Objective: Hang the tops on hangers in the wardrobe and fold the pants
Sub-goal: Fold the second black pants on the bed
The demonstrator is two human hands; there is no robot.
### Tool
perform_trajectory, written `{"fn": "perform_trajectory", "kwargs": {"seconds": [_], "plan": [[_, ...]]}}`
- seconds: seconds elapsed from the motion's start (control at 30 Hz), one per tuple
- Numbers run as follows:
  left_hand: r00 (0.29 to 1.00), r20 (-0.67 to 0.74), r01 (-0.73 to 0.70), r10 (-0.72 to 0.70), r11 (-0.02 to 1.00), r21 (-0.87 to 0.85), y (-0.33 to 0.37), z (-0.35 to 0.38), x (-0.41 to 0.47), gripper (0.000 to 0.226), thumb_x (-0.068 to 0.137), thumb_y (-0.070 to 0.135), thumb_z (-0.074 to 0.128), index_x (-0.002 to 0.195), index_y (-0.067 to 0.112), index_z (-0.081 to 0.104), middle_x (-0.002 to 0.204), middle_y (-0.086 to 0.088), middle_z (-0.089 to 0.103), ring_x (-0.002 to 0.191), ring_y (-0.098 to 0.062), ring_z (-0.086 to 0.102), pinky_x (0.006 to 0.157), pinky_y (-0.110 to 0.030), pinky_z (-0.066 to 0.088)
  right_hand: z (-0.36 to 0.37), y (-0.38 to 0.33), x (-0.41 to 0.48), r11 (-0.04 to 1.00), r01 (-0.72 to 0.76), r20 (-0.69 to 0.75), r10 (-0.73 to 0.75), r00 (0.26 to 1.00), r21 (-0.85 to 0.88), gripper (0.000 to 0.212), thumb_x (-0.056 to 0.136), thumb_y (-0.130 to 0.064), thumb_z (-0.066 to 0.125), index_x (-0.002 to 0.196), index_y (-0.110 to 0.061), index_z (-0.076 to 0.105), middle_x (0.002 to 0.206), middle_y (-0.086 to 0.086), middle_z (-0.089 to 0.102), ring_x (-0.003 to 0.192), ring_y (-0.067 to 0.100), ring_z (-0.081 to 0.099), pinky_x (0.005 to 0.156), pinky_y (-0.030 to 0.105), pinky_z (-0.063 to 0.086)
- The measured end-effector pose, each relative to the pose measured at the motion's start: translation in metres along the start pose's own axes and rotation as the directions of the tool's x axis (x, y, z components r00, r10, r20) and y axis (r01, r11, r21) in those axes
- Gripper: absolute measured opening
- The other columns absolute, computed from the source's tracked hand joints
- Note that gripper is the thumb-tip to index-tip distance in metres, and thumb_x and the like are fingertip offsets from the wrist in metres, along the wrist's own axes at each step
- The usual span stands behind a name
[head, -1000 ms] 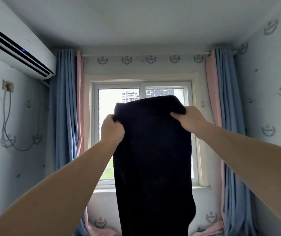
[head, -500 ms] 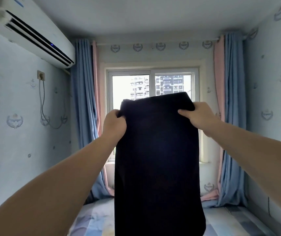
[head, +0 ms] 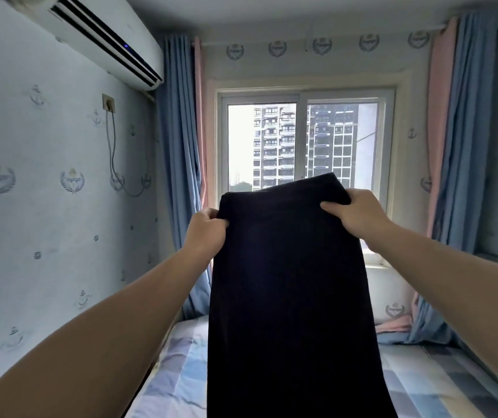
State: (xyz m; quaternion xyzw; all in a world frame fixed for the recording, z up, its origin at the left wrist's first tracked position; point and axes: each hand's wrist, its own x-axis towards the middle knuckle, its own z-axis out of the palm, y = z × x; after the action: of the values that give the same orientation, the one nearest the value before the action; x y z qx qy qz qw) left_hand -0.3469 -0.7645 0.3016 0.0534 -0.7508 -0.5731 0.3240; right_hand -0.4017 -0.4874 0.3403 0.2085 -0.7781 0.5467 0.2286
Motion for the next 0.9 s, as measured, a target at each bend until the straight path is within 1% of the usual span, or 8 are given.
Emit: {"fn": "perform_trajectory", "kwargs": {"seconds": [0.1,0.3,0.4,0.47,0.57,0.73,0.8,0.9], "plan": [[0.998,0.019,0.054,-0.055,0.998,0.015,-0.048,-0.010,0.013,0.013,0.091,0.006,0.057,0.095,0.013,0.067,0.090,-0.006,0.072,0.086,-0.022,0.069,0.076,-0.036,0.059,0.040,0.029,0.004,0.998,-0.062,0.056,0.062,0.997,0.003,0.009,0.087,-0.023,0.077,0.095,-0.026,0.073,0.090,-0.006,0.075,0.083,0.014,0.072,0.076,0.029,0.056],[0.974,0.086,0.204,-0.210,0.977,0.067,-0.191,-0.018,0.053,0.013,0.088,0.013,0.057,0.096,0.015,0.067,0.091,-0.007,0.073,0.088,-0.026,0.070,0.082,-0.045,0.060,0.142,0.130,0.017,0.970,-0.236,0.214,0.242,0.946,-0.054,0.016,0.081,-0.027,0.083,0.094,-0.019,0.078,0.084,-0.006,0.078,0.076,0.013,0.075,0.072,0.028,0.059],[0.945,0.098,0.297,-0.311,0.946,0.130,-0.286,-0.009,0.083,0.011,0.091,0.006,0.057,0.093,0.013,0.065,0.090,-0.007,0.072,0.087,-0.025,0.068,0.087,-0.046,0.057,0.203,0.202,0.024,0.929,-0.323,0.284,0.363,0.887,-0.178,0.015,0.078,-0.027,0.086,0.089,-0.020,0.080,0.085,-0.006,0.078,0.085,0.016,0.075,0.085,0.035,0.059],[0.913,0.110,0.374,-0.392,0.915,0.151,-0.355,0.002,0.104,0.011,0.093,0.003,0.057,0.096,0.010,0.065,0.091,-0.009,0.071,0.088,-0.026,0.067,0.084,-0.045,0.057,0.247,0.259,0.028,0.891,-0.381,0.292,0.443,0.848,-0.246,0.015,0.076,-0.024,0.087,0.087,-0.016,0.080,0.086,0.000,0.079,0.087,0.020,0.075,0.088,0.041,0.059],[0.861,0.110,0.471,-0.497,0.859,0.200,-0.458,0.021,0.127,0.008,0.095,0.007,0.058,0.099,0.009,0.064,0.091,-0.007,0.070,0.087,-0.024,0.066,0.068,-0.032,0.053,0.312,0.345,0.027,0.816,-0.455,0.275,0.557,0.784,-0.356,0.018,0.075,-0.026,0.086,0.087,-0.013,0.080,0.089,0.005,0.078,0.093,0.024,0.073,0.090,0.043,0.056],[0.793,0.128,0.555,-0.595,0.793,0.252,-0.615,0.053,0.174,0.007,0.098,0.016,0.060,0.091,0.015,0.059,0.091,-0.004,0.067,0.085,-0.024,0.062,0.077,-0.041,0.051,0.416,0.484,0.037,0.726,-0.574,0.207,0.671,0.712,-0.380,0.014,0.077,-0.029,0.084,0.084,-0.018,0.077,0.083,0.001,0.077,0.084,0.021,0.073,0.082,0.044,0.059],[0.786,0.107,0.563,-0.609,0.777,0.283,-0.678,0.068,0.195,0.010,0.099,0.020,0.059,0.090,0.017,0.058,0.093,-0.005,0.069,0.088,-0.027,0.064,0.083,-0.044,0.052,0.458,0.539,0.046,0.704,-0.604,0.186,0.695,0.695,-0.375,0.015,0.080,-0.029,0.082,0.084,-0.017,0.074,0.081,0.005,0.076,0.070,0.020,0.072,0.075,0.045,0.061],[0.784,0.090,0.556,-0.614,0.760,0.338,-0.772,0.090,0.224,0.014,0.102,0.026,0.053,0.091,0.018,0.056,0.091,-0.007,0.068,0.088,-0.033,0.064,0.078,-0.042,0.050,0.517,0.621,0.059,0.680,-0.649,0.159,0.722,0.673,-0.343,0.017,0.085,-0.026,0.078,0.085,-0.012,0.068,0.077,0.007,0.074,0.057,0.018,0.070,0.073,0.046,0.062]]}}
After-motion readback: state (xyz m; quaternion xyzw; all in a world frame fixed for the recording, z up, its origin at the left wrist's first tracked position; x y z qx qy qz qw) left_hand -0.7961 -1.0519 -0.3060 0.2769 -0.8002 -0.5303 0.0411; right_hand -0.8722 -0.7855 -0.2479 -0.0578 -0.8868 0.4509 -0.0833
